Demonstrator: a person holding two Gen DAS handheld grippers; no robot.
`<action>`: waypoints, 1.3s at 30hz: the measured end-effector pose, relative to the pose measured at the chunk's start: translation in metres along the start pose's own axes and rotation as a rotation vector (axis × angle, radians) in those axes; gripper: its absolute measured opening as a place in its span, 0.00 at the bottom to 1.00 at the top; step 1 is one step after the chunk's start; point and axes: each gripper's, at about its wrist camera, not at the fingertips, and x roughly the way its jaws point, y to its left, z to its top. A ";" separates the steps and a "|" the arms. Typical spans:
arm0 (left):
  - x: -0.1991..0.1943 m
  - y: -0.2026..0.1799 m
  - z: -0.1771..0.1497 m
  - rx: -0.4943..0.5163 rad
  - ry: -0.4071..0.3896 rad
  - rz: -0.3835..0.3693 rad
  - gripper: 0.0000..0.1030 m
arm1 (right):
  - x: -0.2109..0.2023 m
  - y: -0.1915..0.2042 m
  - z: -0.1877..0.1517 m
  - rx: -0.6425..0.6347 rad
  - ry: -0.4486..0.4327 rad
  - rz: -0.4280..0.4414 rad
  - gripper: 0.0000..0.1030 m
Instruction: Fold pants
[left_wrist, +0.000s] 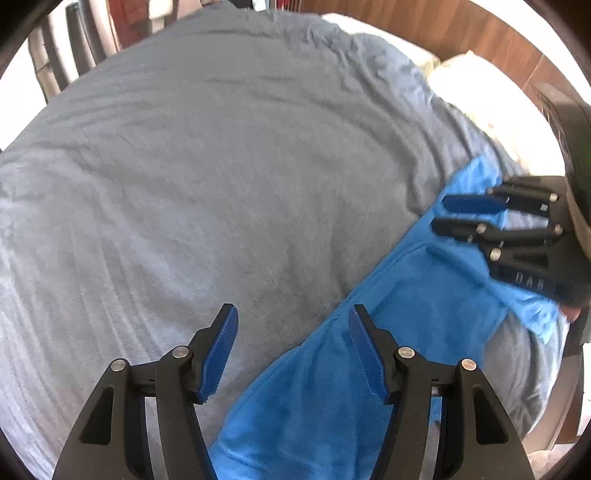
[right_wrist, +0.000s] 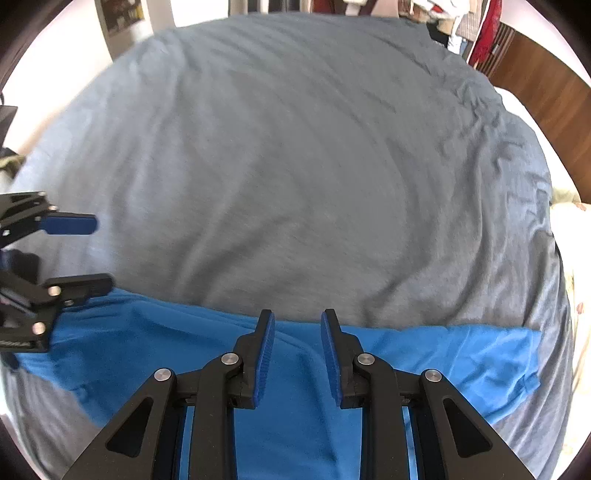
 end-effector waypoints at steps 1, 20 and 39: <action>-0.009 0.000 -0.002 0.000 -0.014 -0.010 0.59 | -0.006 0.003 0.001 0.000 -0.017 0.012 0.25; -0.026 0.078 -0.113 -0.279 0.009 -0.030 0.60 | -0.020 0.116 -0.032 0.052 -0.030 0.213 0.25; 0.047 0.108 -0.129 -0.509 0.113 -0.184 0.43 | 0.022 0.144 -0.030 0.090 0.056 0.219 0.25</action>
